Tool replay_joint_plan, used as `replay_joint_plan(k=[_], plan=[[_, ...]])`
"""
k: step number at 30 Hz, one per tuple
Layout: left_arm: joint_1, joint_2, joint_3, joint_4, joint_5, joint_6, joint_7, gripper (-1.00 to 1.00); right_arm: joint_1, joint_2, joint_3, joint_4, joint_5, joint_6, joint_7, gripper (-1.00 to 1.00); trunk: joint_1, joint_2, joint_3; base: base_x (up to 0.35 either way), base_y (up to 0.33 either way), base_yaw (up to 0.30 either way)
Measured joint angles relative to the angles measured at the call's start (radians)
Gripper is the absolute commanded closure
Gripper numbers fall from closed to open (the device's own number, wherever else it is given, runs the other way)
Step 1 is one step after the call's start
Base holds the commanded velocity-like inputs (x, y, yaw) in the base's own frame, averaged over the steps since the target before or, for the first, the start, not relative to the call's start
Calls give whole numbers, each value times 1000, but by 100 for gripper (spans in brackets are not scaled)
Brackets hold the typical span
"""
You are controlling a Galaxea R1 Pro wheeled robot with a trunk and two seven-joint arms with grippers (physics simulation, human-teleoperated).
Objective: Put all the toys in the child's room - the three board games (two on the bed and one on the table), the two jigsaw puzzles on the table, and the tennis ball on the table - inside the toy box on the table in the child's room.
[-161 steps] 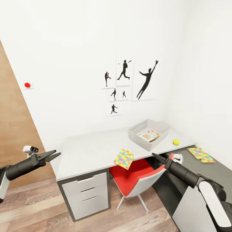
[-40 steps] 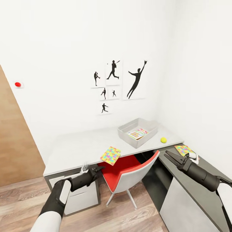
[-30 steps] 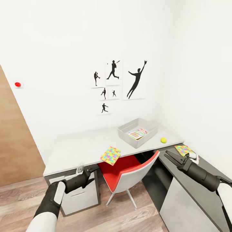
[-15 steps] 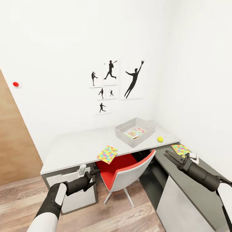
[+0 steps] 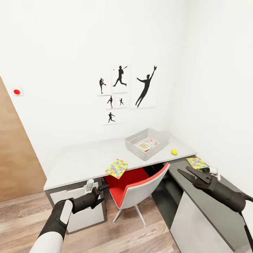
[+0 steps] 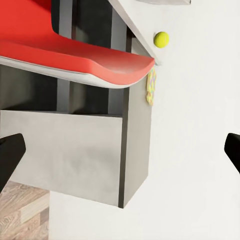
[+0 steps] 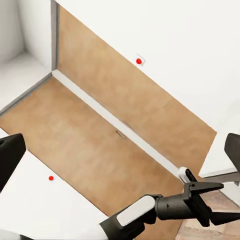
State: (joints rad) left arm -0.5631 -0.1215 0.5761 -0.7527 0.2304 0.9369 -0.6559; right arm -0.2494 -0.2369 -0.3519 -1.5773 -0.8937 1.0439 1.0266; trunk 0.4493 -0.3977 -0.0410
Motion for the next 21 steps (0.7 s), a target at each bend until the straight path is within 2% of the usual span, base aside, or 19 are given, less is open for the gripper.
replay_joint_plan(k=[8, 15, 21], plan=[[0, 1, 0, 0, -1, -1, 0, -100, 0, 1, 0, -1, 0, 0, 23, -100, 0, 0, 0, 3, 0, 0], [0, 0, 0, 0, -2, -4, 1, -100, 1, 1, 1, 0, 3, 0, 23, -100, 0, 0, 0, 138, 0, 0], [0, 0, 0, 0, -2, -4, 1, -100, 2, 2, 3, 0, 9, 0, 23, -100, 0, 0, 0, 27, -11, 0]])
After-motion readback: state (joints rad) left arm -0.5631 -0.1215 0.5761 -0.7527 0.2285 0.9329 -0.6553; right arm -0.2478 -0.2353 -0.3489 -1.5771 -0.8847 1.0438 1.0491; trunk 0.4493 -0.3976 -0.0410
